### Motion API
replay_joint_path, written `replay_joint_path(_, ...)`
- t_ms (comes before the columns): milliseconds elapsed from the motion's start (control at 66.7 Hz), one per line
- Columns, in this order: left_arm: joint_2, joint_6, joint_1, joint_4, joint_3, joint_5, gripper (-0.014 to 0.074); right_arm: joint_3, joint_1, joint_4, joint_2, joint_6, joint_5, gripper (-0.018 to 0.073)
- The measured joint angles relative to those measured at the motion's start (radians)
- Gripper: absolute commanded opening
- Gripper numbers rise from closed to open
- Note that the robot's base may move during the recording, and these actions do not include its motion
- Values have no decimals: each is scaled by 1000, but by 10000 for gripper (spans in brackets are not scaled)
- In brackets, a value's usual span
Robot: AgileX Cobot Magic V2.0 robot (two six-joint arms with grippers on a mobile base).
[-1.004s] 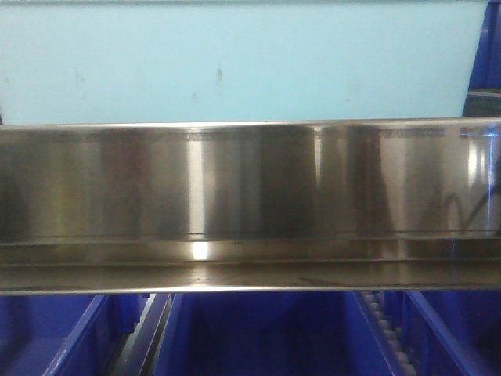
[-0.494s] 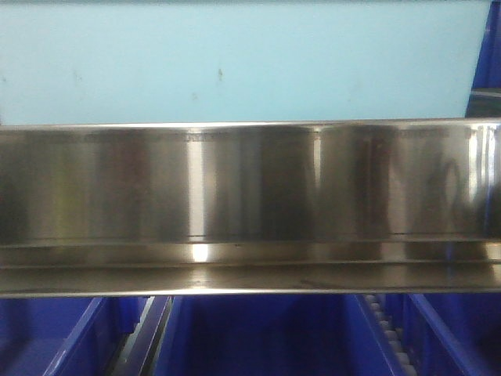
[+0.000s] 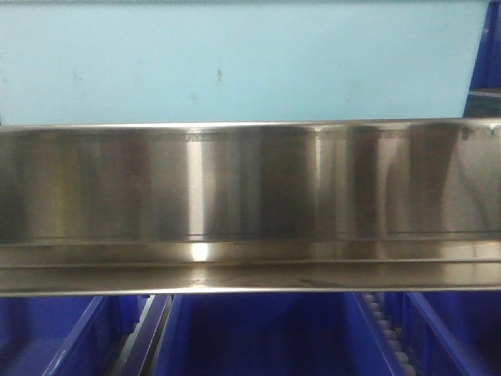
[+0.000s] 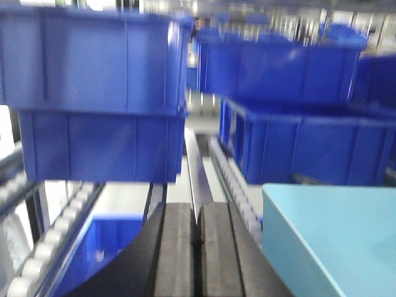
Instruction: Move two blue bins to right shelf middle
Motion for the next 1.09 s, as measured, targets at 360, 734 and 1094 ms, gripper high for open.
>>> replay_joint_path(360, 337, 0, 0, 10, -171, -43, -111, -284, 0, 18, 378, 0, 161, -165)
replay_joint_path(734, 567, 0, -40, -71, -348, 178, -111, -364, 79, 74, 633, 63, 297, -141)
replay_joint_path(1094, 830, -325, -274, 210, -708, 471, -111, -614, 360, -199, 843, 424, 475, -141)
